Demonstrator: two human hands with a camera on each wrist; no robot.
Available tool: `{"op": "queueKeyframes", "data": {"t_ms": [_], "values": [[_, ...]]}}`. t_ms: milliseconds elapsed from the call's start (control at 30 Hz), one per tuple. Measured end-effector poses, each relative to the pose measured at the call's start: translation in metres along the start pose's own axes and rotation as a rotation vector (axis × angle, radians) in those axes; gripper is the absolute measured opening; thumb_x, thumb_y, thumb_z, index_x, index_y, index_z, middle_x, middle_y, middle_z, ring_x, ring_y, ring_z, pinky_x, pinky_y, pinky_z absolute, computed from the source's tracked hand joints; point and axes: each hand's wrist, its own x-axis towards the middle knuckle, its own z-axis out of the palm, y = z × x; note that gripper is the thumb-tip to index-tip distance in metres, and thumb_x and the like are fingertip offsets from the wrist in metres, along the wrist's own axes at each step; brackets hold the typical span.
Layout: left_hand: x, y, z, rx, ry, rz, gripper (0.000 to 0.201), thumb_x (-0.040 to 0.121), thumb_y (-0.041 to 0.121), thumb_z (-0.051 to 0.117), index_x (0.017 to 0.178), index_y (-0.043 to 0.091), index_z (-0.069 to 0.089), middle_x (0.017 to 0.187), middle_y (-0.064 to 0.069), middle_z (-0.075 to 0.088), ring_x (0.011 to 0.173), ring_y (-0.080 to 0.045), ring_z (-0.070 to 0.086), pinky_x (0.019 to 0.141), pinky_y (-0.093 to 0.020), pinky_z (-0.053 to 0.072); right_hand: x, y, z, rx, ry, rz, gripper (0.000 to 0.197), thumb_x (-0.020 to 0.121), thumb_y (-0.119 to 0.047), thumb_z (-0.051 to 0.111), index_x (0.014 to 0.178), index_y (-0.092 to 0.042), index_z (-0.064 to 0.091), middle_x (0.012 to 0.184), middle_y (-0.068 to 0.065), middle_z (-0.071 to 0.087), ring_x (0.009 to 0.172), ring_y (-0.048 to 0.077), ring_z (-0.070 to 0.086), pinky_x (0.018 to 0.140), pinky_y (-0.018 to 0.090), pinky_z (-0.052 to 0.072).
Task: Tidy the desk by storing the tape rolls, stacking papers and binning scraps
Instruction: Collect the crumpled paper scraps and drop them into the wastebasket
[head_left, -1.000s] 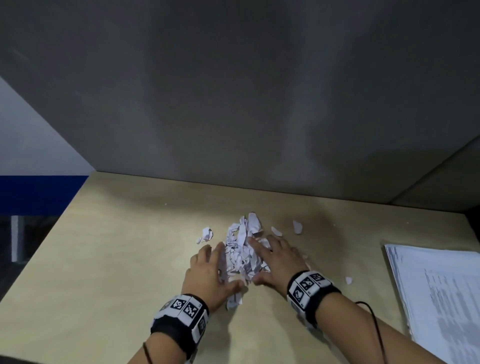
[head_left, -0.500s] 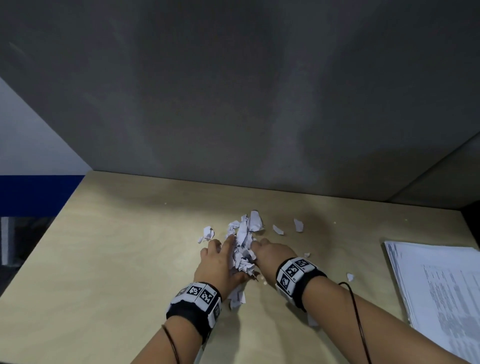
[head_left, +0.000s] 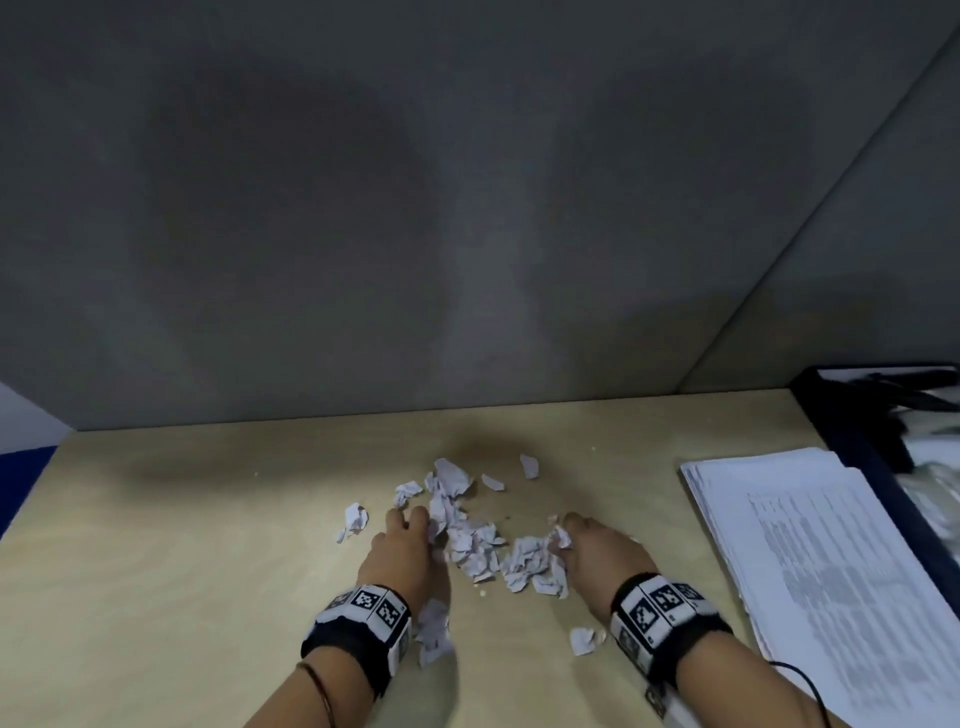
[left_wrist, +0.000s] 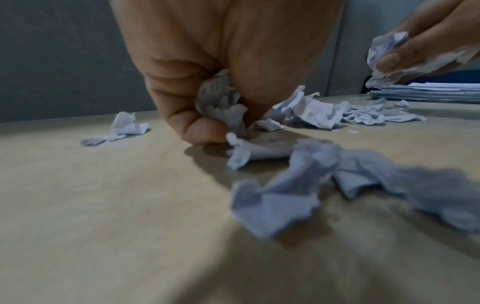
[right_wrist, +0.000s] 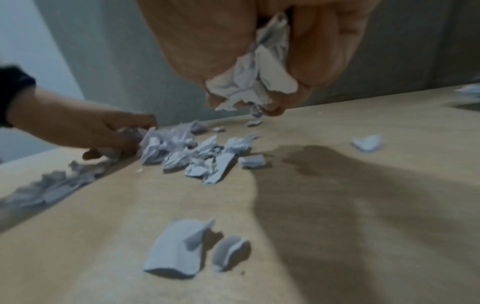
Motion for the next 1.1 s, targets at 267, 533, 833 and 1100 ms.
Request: {"op": "queueKeyframes", "data": {"t_ms": [267,533,833,1100], "values": [[0.012,0.017,-0.014,-0.034,-0.112,-0.008,0.047,0.087,0.013,0.055,0.127,0.010,0.031,0.136,-0.016,0.036,0.111,-0.036,0.057,0.083,-0.041,0.047,-0.029,0.033,-0.013,0.124,0.139,0.148,0.034,0.098,-0.037,0.038,0.122,-0.014,0.047,0.115,0.010,0.061,0.102,0.027,0.060,0.072,0.030,0.043],[0.008,0.085,-0.024,0.026,0.061,0.190,0.037,0.094,0.009,0.043,0.129,0.001,0.034,0.133,-0.018,0.040,0.117,-0.033,0.051,0.085,-0.035,0.044,-0.039,0.068,-0.020,0.313,0.201,0.214,0.032,0.098,-0.037,0.037,0.117,-0.013,0.048,0.109,0.011,0.064,0.098,0.028,0.061,0.071,0.030,0.043],[-0.032,0.223,-0.003,-0.020,0.110,0.431,0.021,0.092,0.013,0.044,0.113,0.010,0.040,0.114,-0.012,0.053,0.095,-0.034,0.060,0.066,-0.032,0.040,-0.087,0.152,-0.025,0.518,0.331,0.321,0.025,0.099,-0.039,0.034,0.097,-0.016,0.044,0.072,-0.003,0.050,0.068,0.019,0.050,0.055,0.029,0.036],[-0.069,0.341,0.050,-0.057,-0.007,0.654,0.013,0.091,0.012,0.042,0.100,0.018,0.036,0.105,-0.008,0.048,0.083,-0.031,0.057,0.072,-0.034,0.045,-0.148,0.260,-0.012,0.624,0.386,0.509,0.030,0.099,-0.038,0.037,0.111,-0.013,0.046,0.077,-0.003,0.049,0.073,0.019,0.051,0.059,0.029,0.036]]}}
